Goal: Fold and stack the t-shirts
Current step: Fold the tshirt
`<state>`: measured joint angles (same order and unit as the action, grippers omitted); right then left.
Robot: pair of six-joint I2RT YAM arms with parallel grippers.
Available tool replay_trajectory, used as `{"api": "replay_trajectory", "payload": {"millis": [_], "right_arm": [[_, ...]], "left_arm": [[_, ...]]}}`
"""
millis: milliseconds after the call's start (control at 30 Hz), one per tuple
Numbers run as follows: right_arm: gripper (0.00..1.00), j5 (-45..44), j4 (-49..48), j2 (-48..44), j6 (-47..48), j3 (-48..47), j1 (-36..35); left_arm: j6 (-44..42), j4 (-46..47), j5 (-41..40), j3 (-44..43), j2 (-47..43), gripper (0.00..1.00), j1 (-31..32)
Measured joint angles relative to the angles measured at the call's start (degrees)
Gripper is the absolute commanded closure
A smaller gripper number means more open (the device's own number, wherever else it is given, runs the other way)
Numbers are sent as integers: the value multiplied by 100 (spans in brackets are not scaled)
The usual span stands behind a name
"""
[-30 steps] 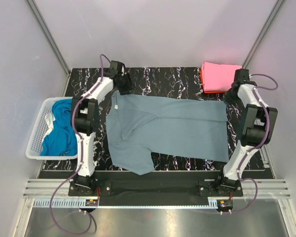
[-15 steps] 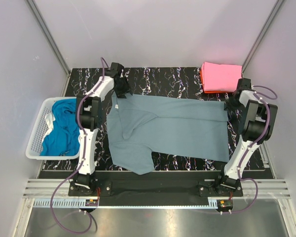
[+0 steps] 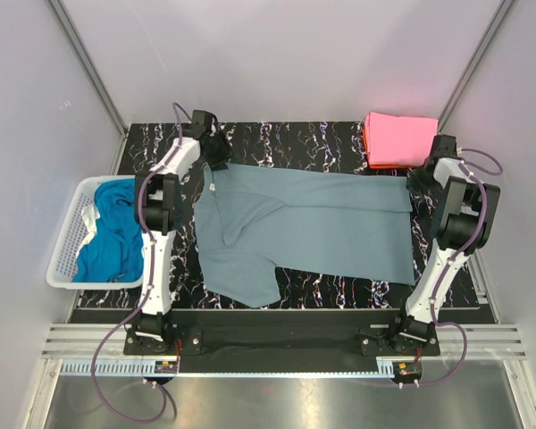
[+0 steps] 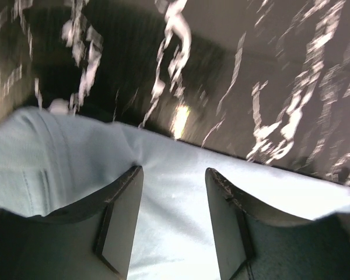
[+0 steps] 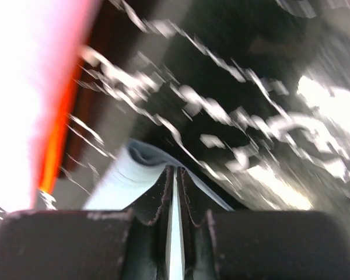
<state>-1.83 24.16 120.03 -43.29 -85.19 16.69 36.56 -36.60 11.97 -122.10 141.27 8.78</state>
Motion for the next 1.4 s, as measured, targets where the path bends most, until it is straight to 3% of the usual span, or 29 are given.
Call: {"api": "replay_trajectory", "payload": {"millis": [133, 233, 500, 700, 800, 900, 1033, 1133, 1400], "right_arm": [[81, -11, 273, 201, 129, -590, 22], [73, -13, 623, -157, 229, -540, 24], [65, 330, 1360, -2684, 431, 437, -501], [54, 822, 1403, -4212, 551, 1663, -2706], [51, 1016, 1296, -4638, 590, 2420, -3880], [48, 1064, 1156, -4911, 531, 3117, -5143], [49, 870, 828, -4962, 413, 3670, -6592], [50, 595, 658, -4511, 400, 3510, -7567], [49, -267, 739, -2516, 238, 2026, -8450]], "left_arm": [[-28, 431, 402, 68, -66, 45, -225], [-129, 612, 374, 807, -767, 43, -339], [-831, 160, -98, 2903, -4503, 43, 48], [-1093, -173, -166, 5436, -7023, 41, 951], [-1115, -575, -157, 6382, -7593, 39, 894], [-1134, -1008, 7, 6776, -8035, 38, 719], [-1156, -1145, 129, 6787, -8498, 38, 302], [-1110, -1143, 339, 6787, -8590, 38, -240], [-975, -1132, 734, 6782, -8566, 37, -697]]}}
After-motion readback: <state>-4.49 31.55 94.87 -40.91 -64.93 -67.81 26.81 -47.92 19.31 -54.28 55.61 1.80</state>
